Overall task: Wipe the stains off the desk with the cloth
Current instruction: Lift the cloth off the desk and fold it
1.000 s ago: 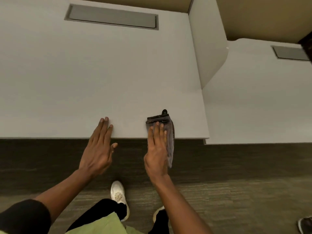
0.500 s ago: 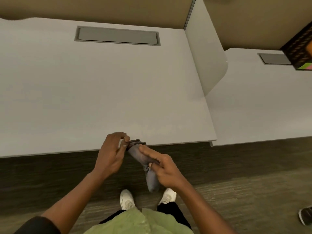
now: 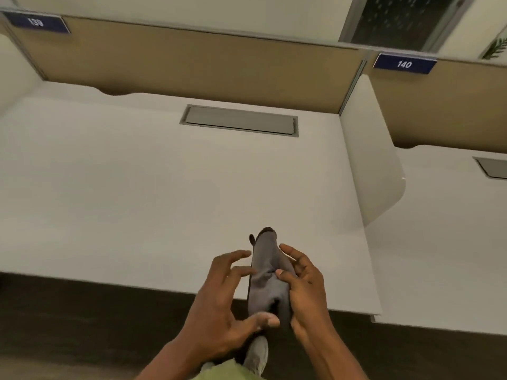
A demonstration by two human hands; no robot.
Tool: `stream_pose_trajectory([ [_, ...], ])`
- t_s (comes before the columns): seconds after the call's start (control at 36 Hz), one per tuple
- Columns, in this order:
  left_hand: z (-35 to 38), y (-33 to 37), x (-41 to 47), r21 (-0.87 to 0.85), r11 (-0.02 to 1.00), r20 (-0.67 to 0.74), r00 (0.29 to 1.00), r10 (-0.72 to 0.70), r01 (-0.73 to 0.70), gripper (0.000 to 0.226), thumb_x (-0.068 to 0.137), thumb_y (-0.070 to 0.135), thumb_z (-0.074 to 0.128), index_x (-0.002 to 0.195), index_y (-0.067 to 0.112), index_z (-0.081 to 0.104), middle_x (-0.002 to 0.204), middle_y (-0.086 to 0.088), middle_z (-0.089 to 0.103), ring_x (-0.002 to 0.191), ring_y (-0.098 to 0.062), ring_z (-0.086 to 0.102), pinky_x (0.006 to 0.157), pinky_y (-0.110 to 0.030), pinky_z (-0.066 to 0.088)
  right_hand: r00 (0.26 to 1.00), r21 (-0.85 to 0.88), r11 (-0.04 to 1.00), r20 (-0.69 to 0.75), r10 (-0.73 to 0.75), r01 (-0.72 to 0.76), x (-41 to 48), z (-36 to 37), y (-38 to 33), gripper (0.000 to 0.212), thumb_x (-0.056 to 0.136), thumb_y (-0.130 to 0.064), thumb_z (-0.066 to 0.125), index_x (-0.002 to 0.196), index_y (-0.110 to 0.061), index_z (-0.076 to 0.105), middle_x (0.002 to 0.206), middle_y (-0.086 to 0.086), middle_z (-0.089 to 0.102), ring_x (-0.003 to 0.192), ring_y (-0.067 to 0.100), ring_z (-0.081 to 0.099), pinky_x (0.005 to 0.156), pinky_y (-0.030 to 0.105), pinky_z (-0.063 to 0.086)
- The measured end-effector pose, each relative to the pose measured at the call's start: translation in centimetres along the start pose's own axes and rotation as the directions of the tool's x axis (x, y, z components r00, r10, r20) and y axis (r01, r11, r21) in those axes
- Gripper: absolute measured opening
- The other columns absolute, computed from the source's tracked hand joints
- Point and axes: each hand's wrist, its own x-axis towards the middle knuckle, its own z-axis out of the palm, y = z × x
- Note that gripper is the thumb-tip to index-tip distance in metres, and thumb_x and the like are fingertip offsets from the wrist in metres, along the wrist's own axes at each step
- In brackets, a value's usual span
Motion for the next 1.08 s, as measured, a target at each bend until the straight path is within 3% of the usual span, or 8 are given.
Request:
stream_pose_trajectory([
  [0.08,1.0,0.5,0.8,-0.029,0.999,0.088,0.996,-0.026,0.029,0.091,0.075,0.086,0.081,0.152,0.051,0.047,0.164,0.031,0.03,0.148,0.005,0.042,0.104,-0.005,0.047,0.999,-0.005,1.0,0.031,0.005,-0.005,1.5,0.0,-2.1,0.04,0.098,0.007,0.059,0.117,-0.027,0.07,0.121,-0.003,0.076,0.106,0.018,0.074,0.076,0.025,0.064],
  [0.19,1.7,1.1,2.8,0.002,0.999,-0.027,0.999,-0.046,0.046,0.052,0.093,0.052,0.08,0.139,0.035,0.063,0.146,0.025,0.052,0.13,0.001,0.058,0.103,-0.02,0.056,0.995,-0.074,0.997,0.093,0.03,-0.023,3.6,0.4,-3.8,0.035,0.099,0.002,0.063,0.13,-0.014,0.066,0.123,0.01,0.076,0.112,0.033,0.073,0.104,0.052,0.059],
  [0.36,0.9,2.0,5.2,-0.131,0.973,-0.252,0.942,-0.22,0.192,0.029,0.095,0.01,0.079,0.115,0.029,0.07,0.107,0.021,0.073,0.097,-0.011,0.075,0.082,-0.029,0.066,0.933,0.038,0.992,0.347,0.1,-0.12,5.4,0.0,-4.3,0.038,0.097,-0.039,0.072,0.126,-0.015,0.071,0.123,0.015,0.076,0.115,0.038,0.073,0.104,0.06,0.057],
  [0.53,-1.9,2.2,8.2,-0.21,0.929,-0.364,0.857,-0.364,0.305,0.035,0.098,0.014,0.08,0.104,0.047,0.071,0.101,0.031,0.075,0.097,0.002,0.074,0.081,-0.014,0.06,0.924,-0.376,0.901,0.377,-0.065,0.217,5.5,0.2,-5.7,0.11,0.043,-0.1,0.069,0.138,-0.048,0.048,0.128,-0.023,0.061,0.11,-0.002,0.063,0.068,0.008,0.053],
  [0.64,-4.9,1.9,10.4,-0.114,0.923,-0.318,0.866,-0.385,0.368,0.024,0.097,0.018,0.081,0.1,0.041,0.074,0.086,0.022,0.076,0.092,0.007,0.071,0.077,-0.009,0.055,0.882,-0.465,0.784,0.419,-0.215,0.412,6.1,0.9,-5.8,0.101,0.049,-0.088,0.082,0.136,-0.049,0.048,0.13,-0.034,0.056,0.112,-0.003,0.063,0.08,0.014,0.053],
  [0.75,-8.2,1.3,12.0,-0.028,0.929,-0.231,0.902,-0.366,0.37,0.017,0.096,0.021,0.083,0.102,0.035,0.076,0.084,0.022,0.075,0.079,0.001,0.073,0.069,-0.017,0.059,0.817,-0.57,0.586,0.38,-0.434,0.576,7.9,1.8,-6.2,0.035,0.084,-0.031,0.082,0.113,-0.041,0.065,0.107,-0.028,0.069,0.097,-0.001,0.068,0.082,0.026,0.062],
  [0.81,-10.2,0.7,12.6,0.044,0.928,-0.201,0.913,-0.354,0.37,0.022,0.095,0.022,0.084,0.101,0.041,0.074,0.088,0.023,0.075,0.083,0.002,0.074,0.075,-0.017,0.061,0.784,-0.606,0.512,0.361,-0.506,0.609,9.2,2.2,-6.8,0.03,0.084,-0.013,0.075,0.099,-0.038,0.069,0.093,-0.025,0.071,0.087,0.002,0.068,0.076,0.032,0.061],
  [1.08,-19.6,-5.5,16.1,0.415,0.844,-0.132,0.941,-0.313,0.339,0.021,0.099,0.03,0.08,0.105,0.048,0.069,0.097,0.026,0.073,0.091,-0.006,0.068,0.074,-0.017,0.048,0.723,-0.581,0.442,0.456,-0.519,0.683,14.6,9.2,-11.7,0.017,0.086,-0.025,0.082,0.089,-0.04,0.074,0.086,-0.028,0.073,0.085,0.003,0.069,0.072,0.029,0.06],
])
